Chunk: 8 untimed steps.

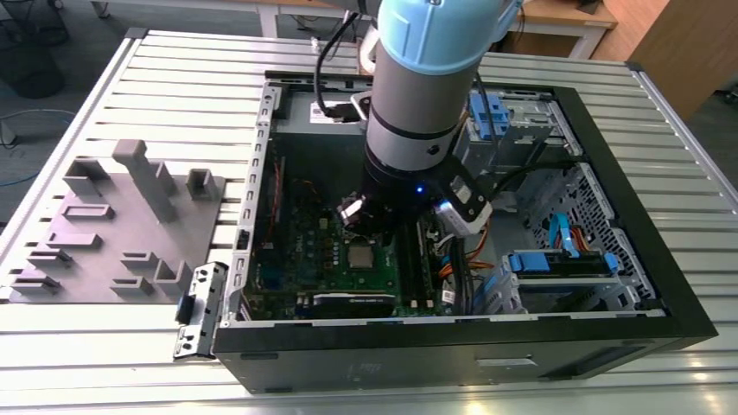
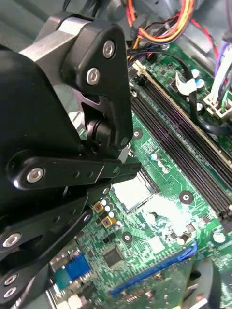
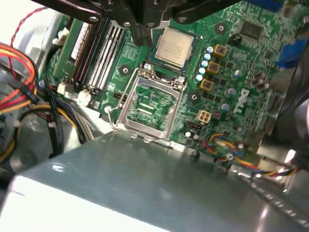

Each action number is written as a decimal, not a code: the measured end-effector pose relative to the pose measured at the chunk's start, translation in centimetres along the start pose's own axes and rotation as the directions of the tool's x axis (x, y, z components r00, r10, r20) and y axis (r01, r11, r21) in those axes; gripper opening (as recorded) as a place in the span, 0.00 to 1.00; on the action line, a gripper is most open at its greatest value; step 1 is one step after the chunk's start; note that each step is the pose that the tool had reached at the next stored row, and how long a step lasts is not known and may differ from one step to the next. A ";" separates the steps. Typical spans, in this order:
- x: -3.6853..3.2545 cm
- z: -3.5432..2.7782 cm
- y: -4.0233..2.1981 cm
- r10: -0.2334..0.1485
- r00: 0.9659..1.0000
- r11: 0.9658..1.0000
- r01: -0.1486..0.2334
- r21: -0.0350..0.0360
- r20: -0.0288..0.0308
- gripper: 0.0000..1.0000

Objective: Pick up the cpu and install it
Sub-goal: 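Close the cpu cover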

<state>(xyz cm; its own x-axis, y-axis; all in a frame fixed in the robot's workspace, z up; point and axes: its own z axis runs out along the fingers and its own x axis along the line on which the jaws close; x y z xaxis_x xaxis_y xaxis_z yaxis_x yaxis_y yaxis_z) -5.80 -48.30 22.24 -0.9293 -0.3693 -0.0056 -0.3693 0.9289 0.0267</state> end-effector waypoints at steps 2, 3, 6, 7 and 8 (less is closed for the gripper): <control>0.00 0.02 0.00 -0.032 0.999 0.999 0.032 0.000 0.000 0.11; 0.00 0.01 0.00 -0.036 0.999 0.999 0.036 0.000 0.000 0.11; -0.01 0.03 0.01 -0.036 0.999 0.999 0.036 0.000 0.000 0.11; -0.02 0.04 0.03 -0.037 0.999 0.999 0.037 0.000 0.000 0.11; -0.09 0.04 0.16 -0.036 0.999 0.999 0.036 0.000 0.000 0.11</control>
<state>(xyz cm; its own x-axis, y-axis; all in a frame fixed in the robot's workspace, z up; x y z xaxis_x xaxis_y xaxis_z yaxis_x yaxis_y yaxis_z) -5.78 -48.12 22.21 -0.9152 -0.4029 -0.0062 -0.4029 0.9149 0.0264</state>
